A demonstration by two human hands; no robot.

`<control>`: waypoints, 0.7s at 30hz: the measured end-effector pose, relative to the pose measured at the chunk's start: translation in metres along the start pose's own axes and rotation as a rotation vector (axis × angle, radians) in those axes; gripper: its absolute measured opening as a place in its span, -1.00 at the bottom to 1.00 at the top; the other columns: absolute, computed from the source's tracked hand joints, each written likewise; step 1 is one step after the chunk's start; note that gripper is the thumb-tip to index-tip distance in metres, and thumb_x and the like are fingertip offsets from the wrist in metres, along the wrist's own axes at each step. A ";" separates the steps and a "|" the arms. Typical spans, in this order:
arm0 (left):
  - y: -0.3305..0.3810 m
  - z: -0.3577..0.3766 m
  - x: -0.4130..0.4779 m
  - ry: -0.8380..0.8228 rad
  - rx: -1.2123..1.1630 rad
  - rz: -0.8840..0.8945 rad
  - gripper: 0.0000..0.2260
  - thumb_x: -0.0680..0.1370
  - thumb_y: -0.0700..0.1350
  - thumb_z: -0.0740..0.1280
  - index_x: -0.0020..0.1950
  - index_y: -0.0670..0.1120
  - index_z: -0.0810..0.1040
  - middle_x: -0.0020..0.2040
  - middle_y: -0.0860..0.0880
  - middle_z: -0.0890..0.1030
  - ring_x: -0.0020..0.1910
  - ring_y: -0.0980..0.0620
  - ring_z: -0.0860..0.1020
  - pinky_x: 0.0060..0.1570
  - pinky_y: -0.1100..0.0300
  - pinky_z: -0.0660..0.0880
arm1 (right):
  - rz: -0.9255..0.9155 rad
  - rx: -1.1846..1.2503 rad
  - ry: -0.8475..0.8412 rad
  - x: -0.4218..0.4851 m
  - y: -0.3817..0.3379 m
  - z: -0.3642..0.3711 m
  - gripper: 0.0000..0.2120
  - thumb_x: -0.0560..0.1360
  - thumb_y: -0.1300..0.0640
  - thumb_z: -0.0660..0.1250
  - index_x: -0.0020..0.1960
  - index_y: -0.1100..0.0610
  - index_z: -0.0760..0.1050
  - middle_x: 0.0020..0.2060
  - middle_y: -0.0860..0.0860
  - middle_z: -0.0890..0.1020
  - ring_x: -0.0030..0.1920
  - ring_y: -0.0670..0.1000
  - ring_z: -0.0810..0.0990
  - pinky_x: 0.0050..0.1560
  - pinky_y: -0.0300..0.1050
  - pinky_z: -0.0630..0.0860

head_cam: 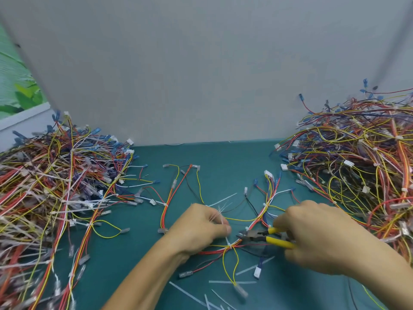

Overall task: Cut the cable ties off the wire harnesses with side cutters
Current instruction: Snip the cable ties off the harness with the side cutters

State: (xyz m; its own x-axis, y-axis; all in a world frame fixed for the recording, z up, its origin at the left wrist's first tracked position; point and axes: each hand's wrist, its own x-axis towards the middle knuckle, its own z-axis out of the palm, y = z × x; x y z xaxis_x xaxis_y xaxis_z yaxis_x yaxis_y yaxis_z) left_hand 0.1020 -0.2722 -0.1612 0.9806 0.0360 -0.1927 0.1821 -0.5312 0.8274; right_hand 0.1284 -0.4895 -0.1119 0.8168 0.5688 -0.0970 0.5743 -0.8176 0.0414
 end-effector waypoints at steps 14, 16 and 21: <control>-0.003 -0.008 -0.001 -0.086 0.170 0.087 -0.89 0.45 -0.13 0.42 -0.27 -0.01 0.58 -0.59 0.17 0.41 -0.57 0.26 0.33 -0.48 0.40 0.25 | -0.069 -0.020 -0.068 0.012 -0.002 0.002 -0.76 0.37 -0.12 0.26 -0.32 -0.01 0.31 -0.31 -0.08 0.39 -0.23 0.07 0.45 -0.42 -0.18 0.22; -0.003 -0.010 -0.002 -0.117 0.111 0.092 -0.89 0.46 -0.15 0.42 -0.27 -0.03 0.58 -0.58 0.14 0.40 -0.57 0.22 0.31 -0.51 0.40 0.24 | -0.078 -0.008 -0.083 0.011 -0.004 0.001 -0.75 0.37 -0.10 0.27 -0.35 -0.04 0.27 -0.31 -0.08 0.37 -0.27 0.03 0.41 -0.42 -0.19 0.21; -0.005 -0.012 -0.002 -0.162 0.025 0.087 -0.89 0.48 -0.19 0.40 -0.25 -0.06 0.59 -0.55 0.12 0.38 -0.55 0.16 0.28 -0.52 0.33 0.23 | -0.092 0.007 -0.077 0.011 -0.006 0.000 -0.74 0.38 -0.10 0.27 -0.36 -0.04 0.26 -0.32 -0.10 0.35 -0.21 0.06 0.43 -0.42 -0.18 0.19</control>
State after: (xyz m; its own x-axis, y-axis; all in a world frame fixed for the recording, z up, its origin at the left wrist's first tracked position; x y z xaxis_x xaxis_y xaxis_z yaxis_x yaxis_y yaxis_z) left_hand 0.0994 -0.2592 -0.1587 0.9677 -0.1466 -0.2052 0.0934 -0.5474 0.8317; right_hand 0.1342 -0.4783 -0.1132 0.7535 0.6334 -0.1762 0.6463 -0.7628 0.0213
